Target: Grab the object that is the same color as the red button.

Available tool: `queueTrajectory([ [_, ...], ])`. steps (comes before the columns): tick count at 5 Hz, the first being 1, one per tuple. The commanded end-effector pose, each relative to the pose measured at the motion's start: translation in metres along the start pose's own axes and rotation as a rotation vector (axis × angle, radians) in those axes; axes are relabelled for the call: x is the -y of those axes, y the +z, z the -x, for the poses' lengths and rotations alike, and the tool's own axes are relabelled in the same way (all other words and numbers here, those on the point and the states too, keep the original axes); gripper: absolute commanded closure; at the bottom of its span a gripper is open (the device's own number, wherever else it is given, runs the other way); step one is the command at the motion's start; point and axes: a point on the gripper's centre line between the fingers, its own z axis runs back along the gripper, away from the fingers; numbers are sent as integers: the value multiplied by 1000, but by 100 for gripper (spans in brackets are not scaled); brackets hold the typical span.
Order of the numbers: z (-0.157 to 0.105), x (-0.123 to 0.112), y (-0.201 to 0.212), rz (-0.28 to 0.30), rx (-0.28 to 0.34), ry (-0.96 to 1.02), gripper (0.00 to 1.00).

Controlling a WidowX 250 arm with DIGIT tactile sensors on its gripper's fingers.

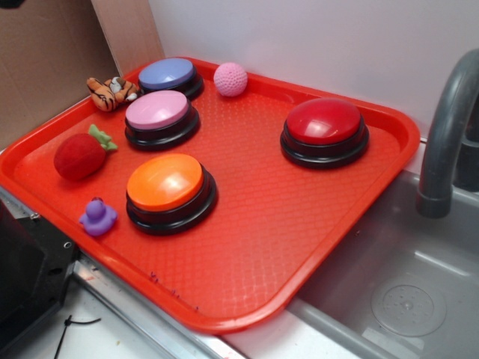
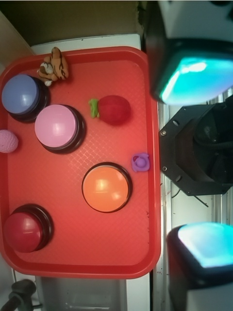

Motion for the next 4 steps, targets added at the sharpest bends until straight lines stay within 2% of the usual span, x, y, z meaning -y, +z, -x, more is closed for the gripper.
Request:
queueTrajectory([
  [1, 0, 0, 0, 0, 0, 0, 0],
  [2, 1, -11, -9, 35, 27, 76, 0],
  [4, 3, -46, -51, -6, 69, 227, 0],
])
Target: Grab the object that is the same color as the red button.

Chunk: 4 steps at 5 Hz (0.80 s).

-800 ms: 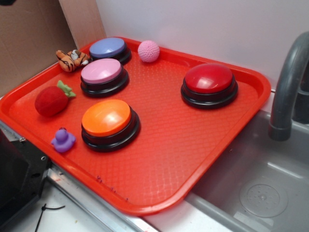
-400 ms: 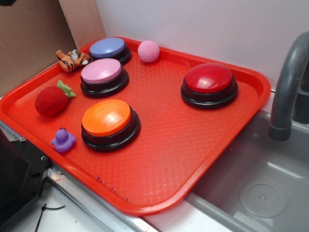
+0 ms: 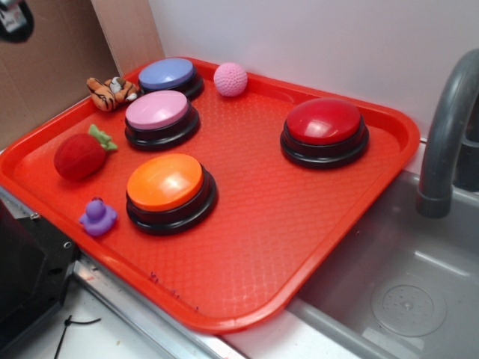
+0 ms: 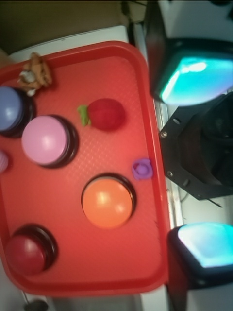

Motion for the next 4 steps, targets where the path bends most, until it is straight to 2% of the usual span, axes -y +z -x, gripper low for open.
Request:
queueTrajectory([
  [1, -12, -31, -38, -36, 41, 63, 0],
  [2, -20, -50, -66, -81, 70, 94, 0],
  [4, -41, -69, -113, -95, 99, 150, 0],
])
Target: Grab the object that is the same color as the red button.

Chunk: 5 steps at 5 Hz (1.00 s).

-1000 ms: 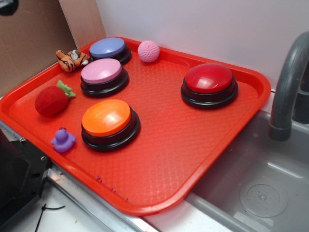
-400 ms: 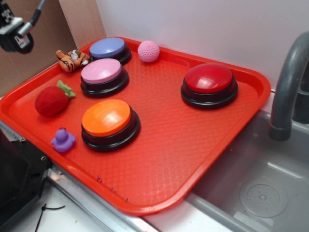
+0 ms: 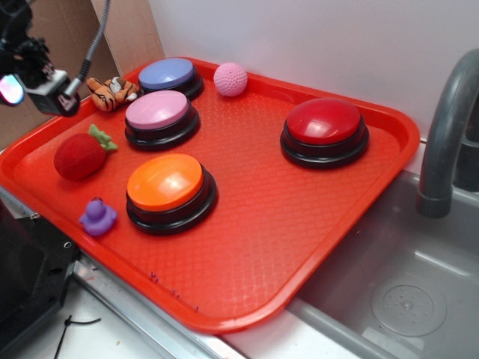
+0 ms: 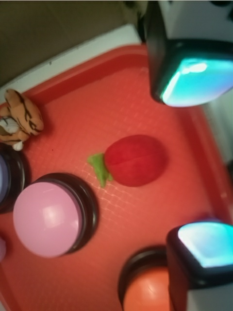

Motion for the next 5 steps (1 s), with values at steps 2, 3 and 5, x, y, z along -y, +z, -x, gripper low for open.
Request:
queueTrajectory([
  [2, -17, -7, -62, 70, 16, -16, 0],
  [3, -12, -5, -74, 77, -13, -25, 0],
  [5, -4, -5, -76, 39, -28, -23, 100],
])
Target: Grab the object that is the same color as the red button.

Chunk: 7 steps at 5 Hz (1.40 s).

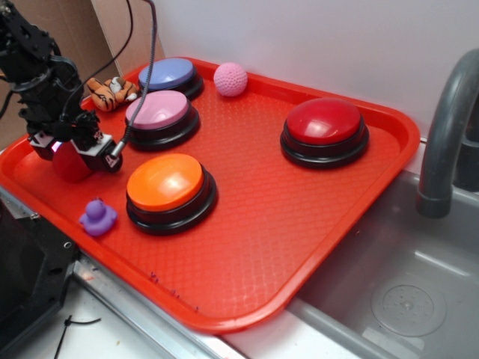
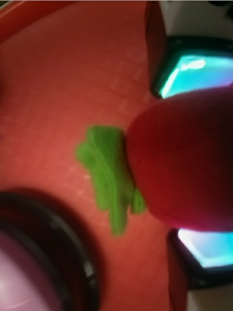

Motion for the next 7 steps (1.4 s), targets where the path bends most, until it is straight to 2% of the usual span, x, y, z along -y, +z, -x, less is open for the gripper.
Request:
queueTrajectory([
  [1, -2, 2, 14, -24, -66, 29, 100],
  [2, -5, 11, 43, -63, -89, 32, 100],
  [3, -10, 36, 78, -69, -93, 51, 100],
  [4, -14, 67, 121, 2, -50, 33, 100],
  [5, -22, 95, 147, 77, -47, -16, 100],
  [6, -23, 125, 155, 91, -10, -85, 100],
  [7, -22, 133, 150, 81, -28, -106, 100],
])
